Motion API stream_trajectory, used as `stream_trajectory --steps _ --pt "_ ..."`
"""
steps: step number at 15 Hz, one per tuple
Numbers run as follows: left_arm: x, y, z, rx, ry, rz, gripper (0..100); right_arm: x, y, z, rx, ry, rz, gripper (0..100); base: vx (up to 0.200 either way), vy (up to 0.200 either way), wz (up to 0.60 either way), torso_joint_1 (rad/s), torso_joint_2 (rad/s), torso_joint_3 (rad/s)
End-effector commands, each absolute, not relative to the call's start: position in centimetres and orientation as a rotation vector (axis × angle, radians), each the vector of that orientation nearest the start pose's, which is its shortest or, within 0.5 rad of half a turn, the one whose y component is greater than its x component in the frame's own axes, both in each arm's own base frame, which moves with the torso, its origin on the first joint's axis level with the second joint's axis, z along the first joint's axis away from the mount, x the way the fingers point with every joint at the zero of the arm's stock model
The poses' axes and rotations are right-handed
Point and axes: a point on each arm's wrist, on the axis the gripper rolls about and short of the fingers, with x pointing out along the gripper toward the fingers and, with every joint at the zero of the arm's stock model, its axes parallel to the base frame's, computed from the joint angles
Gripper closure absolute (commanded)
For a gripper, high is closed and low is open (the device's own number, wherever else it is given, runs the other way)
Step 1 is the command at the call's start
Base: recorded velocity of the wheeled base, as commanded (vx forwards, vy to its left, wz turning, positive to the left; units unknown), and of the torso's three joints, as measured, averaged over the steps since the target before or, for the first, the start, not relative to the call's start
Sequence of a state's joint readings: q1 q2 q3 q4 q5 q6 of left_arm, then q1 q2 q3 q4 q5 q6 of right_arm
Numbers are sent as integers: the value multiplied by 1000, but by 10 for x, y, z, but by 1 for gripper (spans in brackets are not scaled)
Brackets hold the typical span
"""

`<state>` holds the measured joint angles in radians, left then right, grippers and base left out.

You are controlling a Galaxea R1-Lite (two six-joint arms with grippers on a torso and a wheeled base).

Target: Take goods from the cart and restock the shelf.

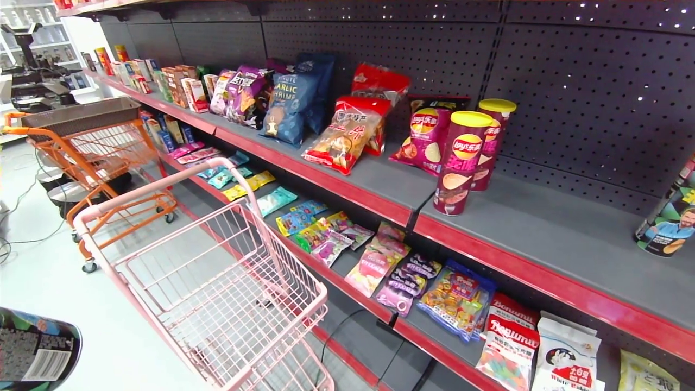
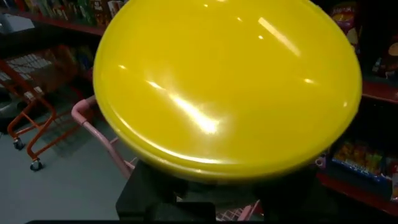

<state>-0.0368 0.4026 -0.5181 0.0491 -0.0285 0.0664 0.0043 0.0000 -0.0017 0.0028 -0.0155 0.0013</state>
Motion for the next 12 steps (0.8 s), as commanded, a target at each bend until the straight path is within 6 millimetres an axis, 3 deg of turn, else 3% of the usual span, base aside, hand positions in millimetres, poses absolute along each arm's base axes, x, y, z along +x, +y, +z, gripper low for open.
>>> stream_trajectory --steps 1,12 --pt "-7 0 220 70 -61 -64 100 -23 0 75 2 3 -11 0 0 0 -600 2 7 2" --pt "-4 1 220 196 -48 11 100 -23 0 76 0 2 -11 0 0 0 -600 4 1 1"
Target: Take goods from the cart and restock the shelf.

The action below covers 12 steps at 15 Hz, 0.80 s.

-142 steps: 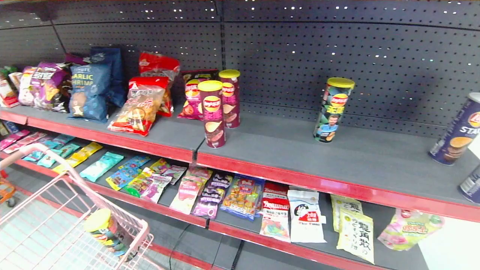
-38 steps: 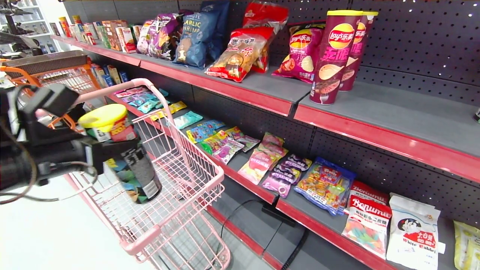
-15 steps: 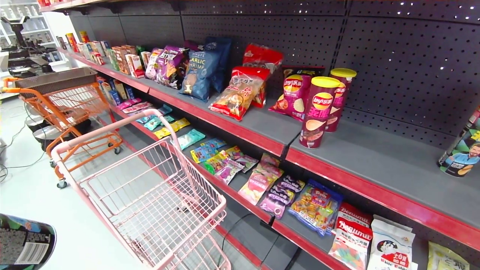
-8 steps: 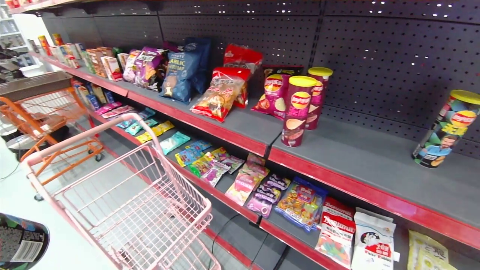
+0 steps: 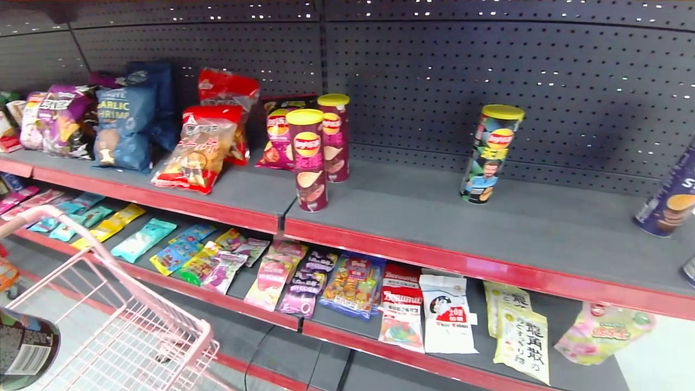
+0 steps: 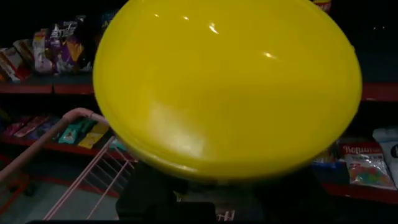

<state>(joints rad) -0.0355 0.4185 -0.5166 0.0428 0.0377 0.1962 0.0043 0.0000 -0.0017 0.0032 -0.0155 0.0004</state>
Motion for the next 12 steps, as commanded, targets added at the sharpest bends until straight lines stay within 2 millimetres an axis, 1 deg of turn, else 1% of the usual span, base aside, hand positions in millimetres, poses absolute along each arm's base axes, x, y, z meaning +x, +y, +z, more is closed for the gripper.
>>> stream_trajectory --steps 1,4,8,12 --pt "-4 1 220 204 -45 17 100 -23 0 76 0 2 -11 0 0 0 -600 7 2 -2" --pt "-4 1 219 231 -46 21 100 -23 0 76 0 2 -11 0 0 0 -600 1 -2 2" --pt "-5 1 219 234 -49 20 100 -23 0 76 0 2 -11 0 0 0 0 0 0 0" --pt "-6 1 219 237 -52 17 100 -23 0 76 0 2 -9 0 200 0 0 -5 0 4"
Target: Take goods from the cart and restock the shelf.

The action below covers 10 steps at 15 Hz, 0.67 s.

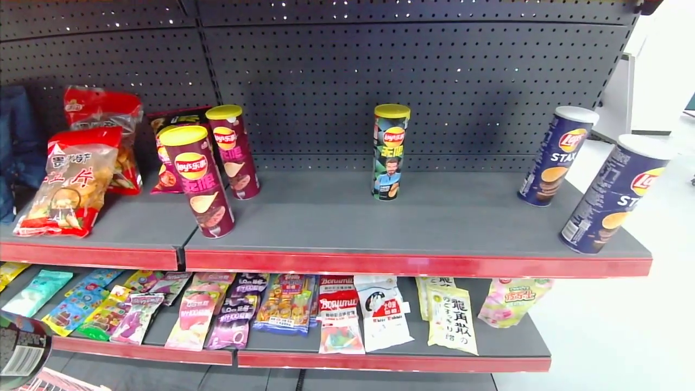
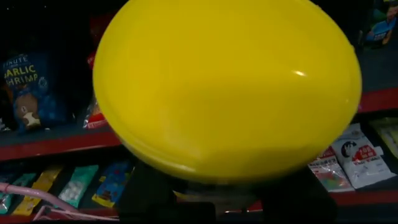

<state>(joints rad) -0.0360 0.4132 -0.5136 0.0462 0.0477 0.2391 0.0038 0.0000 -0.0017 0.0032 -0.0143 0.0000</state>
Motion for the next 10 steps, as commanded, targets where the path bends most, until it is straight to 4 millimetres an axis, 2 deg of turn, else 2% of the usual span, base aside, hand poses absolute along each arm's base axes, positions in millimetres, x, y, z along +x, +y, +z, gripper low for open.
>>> stream_trajectory --steps 1,2,8,10 --pt "-6 1 219 237 -53 19 100 -23 0 76 0 2 -11 0 200 0 0 7 2 -2" --pt "-7 1 219 243 -55 19 100 -23 0 76 0 2 -9 0 200 0 0 17 -2 -2" --pt "-24 1 214 261 -122 -33 100 -23 0 76 -5 2 -8 0 0 0 0 0 0 0" --pt "-35 1 201 260 -123 -35 100 -23 0 76 -20 -2 23 0 0 0 0 0 0 0"
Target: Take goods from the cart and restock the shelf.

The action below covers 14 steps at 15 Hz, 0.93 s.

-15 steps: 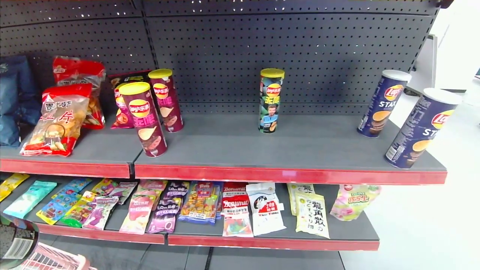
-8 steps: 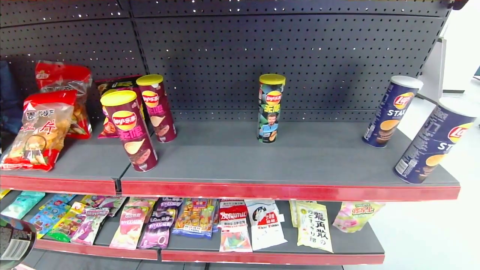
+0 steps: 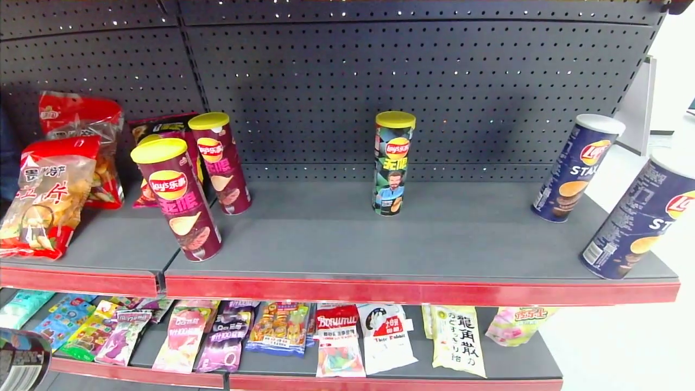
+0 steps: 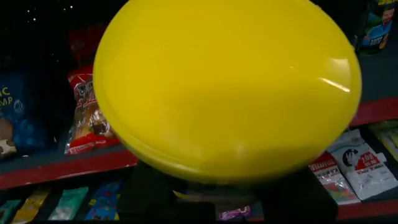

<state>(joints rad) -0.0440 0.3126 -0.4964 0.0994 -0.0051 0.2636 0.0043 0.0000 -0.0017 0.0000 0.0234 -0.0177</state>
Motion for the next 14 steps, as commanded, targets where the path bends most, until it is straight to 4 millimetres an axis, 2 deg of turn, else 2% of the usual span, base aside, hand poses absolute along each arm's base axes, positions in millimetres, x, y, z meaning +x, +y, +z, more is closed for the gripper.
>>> stream_trajectory --steps 1,2,3,4,5,6,7,9,10,12,14 --pt "-39 2 197 260 -126 -41 100 -26 2 97 -24 -59 108 0 0 0 0 0 0 0" --pt "-41 2 196 260 -136 -42 100 -24 3 137 -10 -59 150 0 0 0 0 0 0 0" --pt "-43 2 195 258 -147 -57 100 -1 3 185 64 0 189 0 0 0 0 0 0 0" --pt "-43 3 195 256 -147 -67 100 4 4 196 52 3 229 0 0 0 0 0 0 0" --pt "-42 4 196 255 -149 -109 100 23 8 207 -89 47 346 0 0 0 0 0 0 0" --pt "-41 4 196 254 -147 -102 100 51 12 212 -164 127 386 0 0 0 0 0 0 0" --pt "-39 4 195 235 -133 -112 100 75 19 223 -146 155 440 0 0 0 0 0 0 0" --pt "-37 4 199 149 -125 -124 100 114 50 250 -115 143 615 0 0 0 0 0 0 0" --pt "-38 4 199 142 -131 -122 100 129 63 257 -100 143 639 0 0 0 0 0 0 0" --pt "-38 4 201 144 -132 -121 100 171 89 256 -97 178 669 0 0 0 0 0 0 0" --pt "-35 4 201 146 -121 -120 100 215 110 241 -75 173 666 0 0 0 0 0 0 0"
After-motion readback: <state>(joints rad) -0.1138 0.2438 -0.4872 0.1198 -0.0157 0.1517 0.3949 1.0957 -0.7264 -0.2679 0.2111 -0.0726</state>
